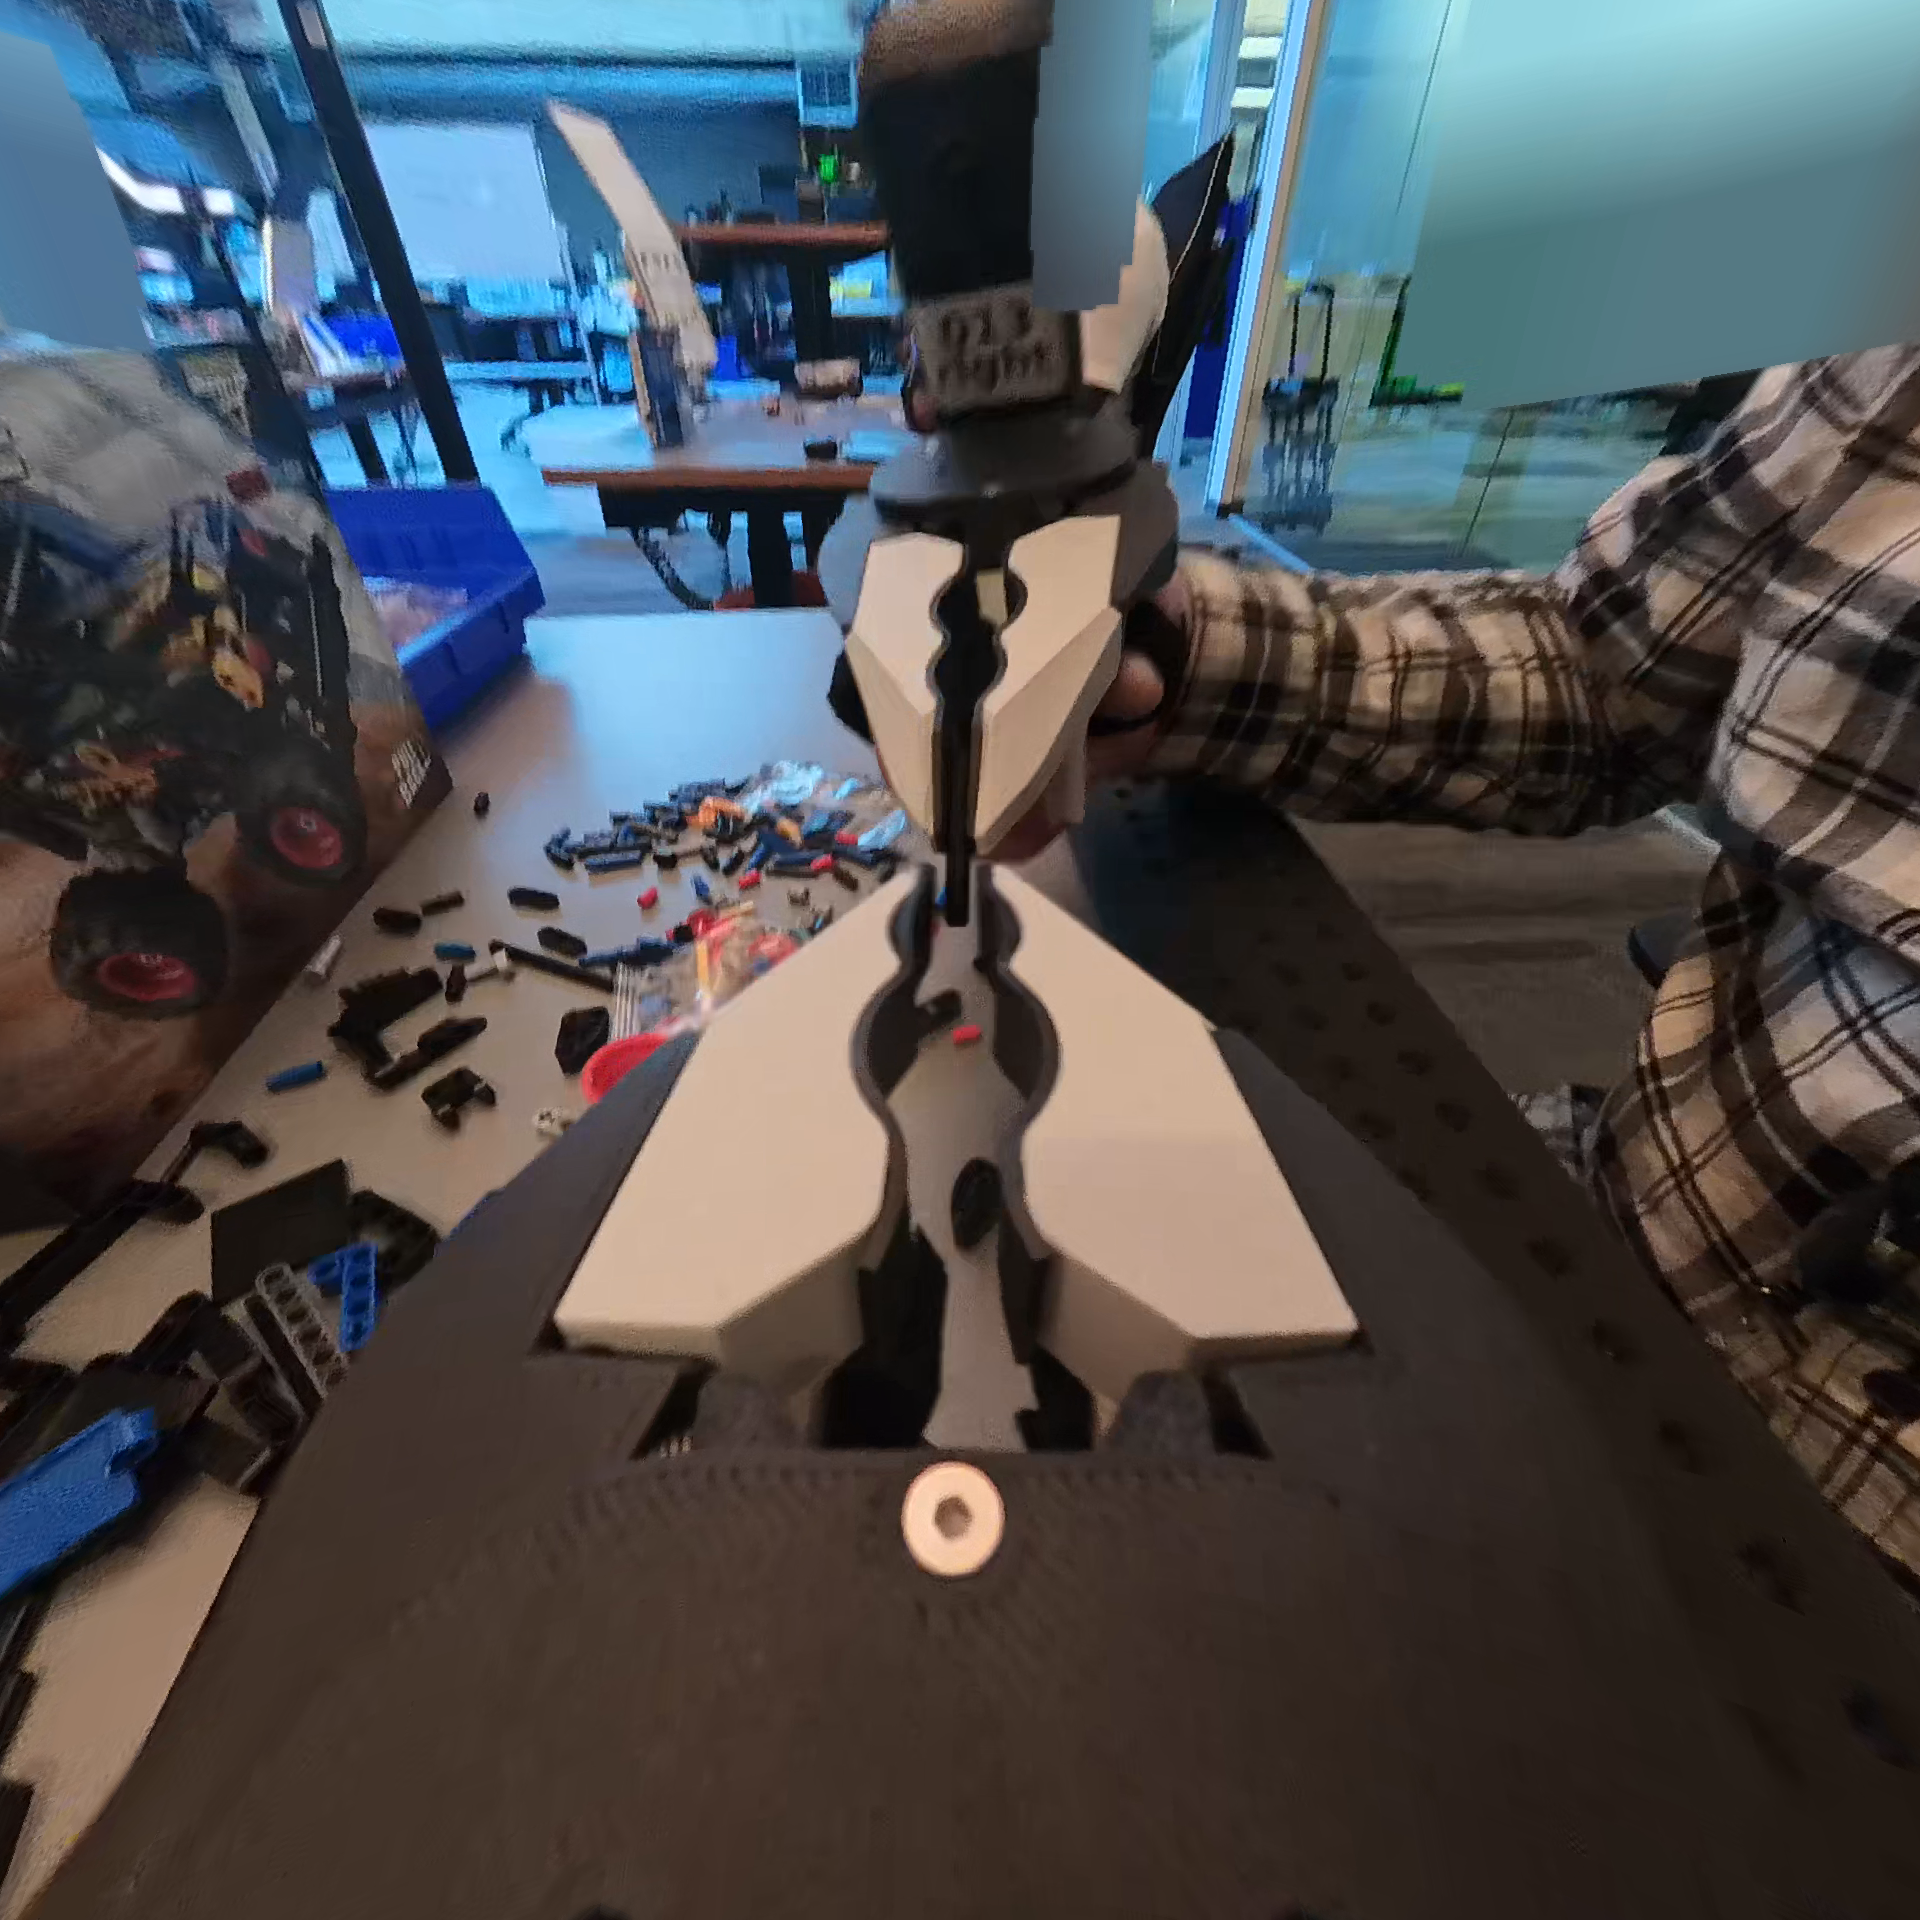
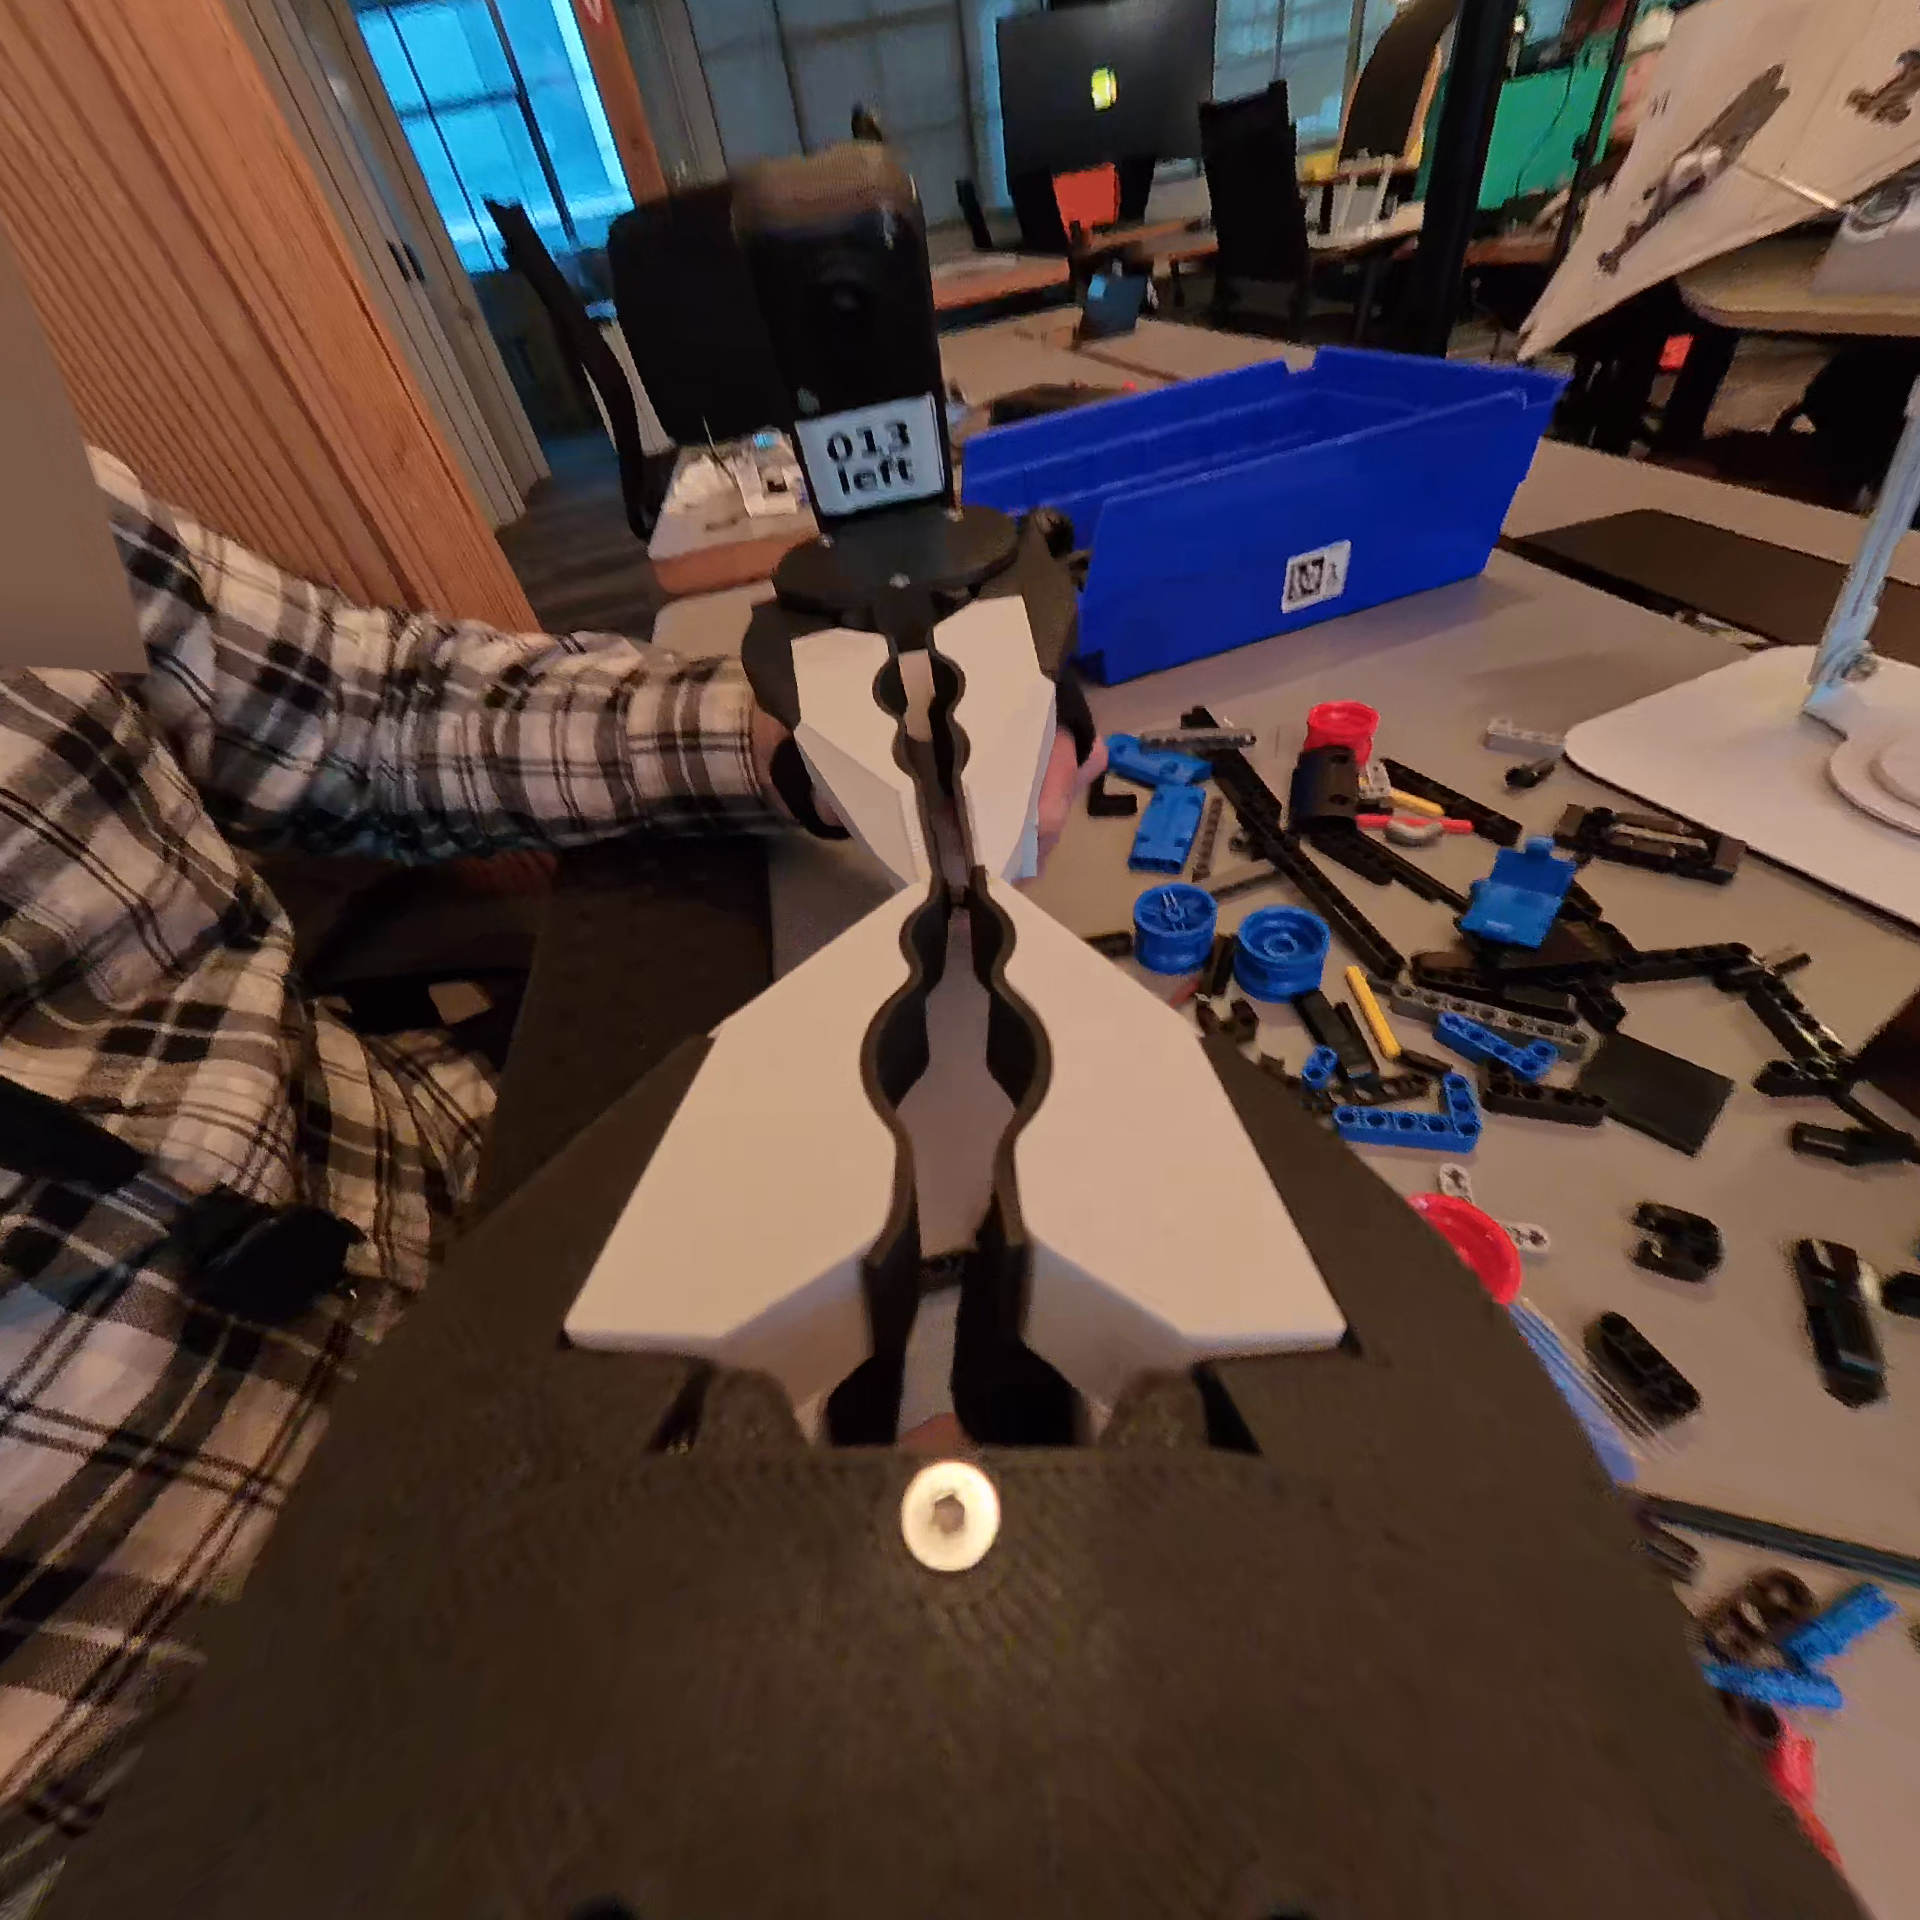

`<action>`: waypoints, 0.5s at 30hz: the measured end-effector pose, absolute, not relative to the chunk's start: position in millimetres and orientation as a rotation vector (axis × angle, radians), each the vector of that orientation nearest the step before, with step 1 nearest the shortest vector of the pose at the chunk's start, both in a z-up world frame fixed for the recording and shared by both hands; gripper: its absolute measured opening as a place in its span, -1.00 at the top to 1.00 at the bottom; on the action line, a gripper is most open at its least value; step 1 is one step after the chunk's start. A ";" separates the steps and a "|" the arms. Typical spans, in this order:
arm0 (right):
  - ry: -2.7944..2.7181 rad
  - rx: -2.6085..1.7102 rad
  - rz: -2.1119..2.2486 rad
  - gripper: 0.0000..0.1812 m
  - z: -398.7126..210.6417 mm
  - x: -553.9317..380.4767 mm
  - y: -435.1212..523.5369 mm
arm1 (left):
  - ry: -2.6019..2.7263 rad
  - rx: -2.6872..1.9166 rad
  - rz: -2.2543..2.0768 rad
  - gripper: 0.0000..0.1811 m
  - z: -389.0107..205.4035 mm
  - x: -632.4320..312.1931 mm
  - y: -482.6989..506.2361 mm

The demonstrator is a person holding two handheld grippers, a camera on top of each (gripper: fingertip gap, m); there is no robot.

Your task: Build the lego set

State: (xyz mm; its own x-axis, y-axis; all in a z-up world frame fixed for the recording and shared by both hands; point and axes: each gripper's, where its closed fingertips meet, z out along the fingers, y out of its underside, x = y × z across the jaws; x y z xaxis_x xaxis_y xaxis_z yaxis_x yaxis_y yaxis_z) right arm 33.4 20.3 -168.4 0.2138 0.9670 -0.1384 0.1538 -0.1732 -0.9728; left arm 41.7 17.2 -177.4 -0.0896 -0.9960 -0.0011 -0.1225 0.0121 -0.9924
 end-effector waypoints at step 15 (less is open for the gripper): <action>-1.109 -1.639 0.813 0.98 -207.7 64.2 43.9 | 1.758 -1.576 -0.857 0.62 -280.6 44.3 20.2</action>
